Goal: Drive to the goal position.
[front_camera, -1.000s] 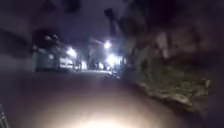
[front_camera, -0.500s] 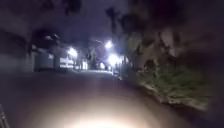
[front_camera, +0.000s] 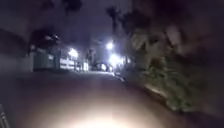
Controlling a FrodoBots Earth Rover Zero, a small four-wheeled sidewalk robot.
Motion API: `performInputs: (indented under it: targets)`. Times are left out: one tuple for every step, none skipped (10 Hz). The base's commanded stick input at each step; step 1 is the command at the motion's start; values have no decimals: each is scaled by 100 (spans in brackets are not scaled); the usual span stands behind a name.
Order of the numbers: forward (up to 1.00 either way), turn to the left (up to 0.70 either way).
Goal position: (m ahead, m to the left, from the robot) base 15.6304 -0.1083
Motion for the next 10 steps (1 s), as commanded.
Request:
performInputs:
  targets:
    - [70, 0]
    - [70, 0]
    - [70, 0]
    - [70, 0]
    - [70, 0]
    - [70, 0]
    - [70, 0]
    - [70, 0]
    - [70, 0]
    - [70, 0]
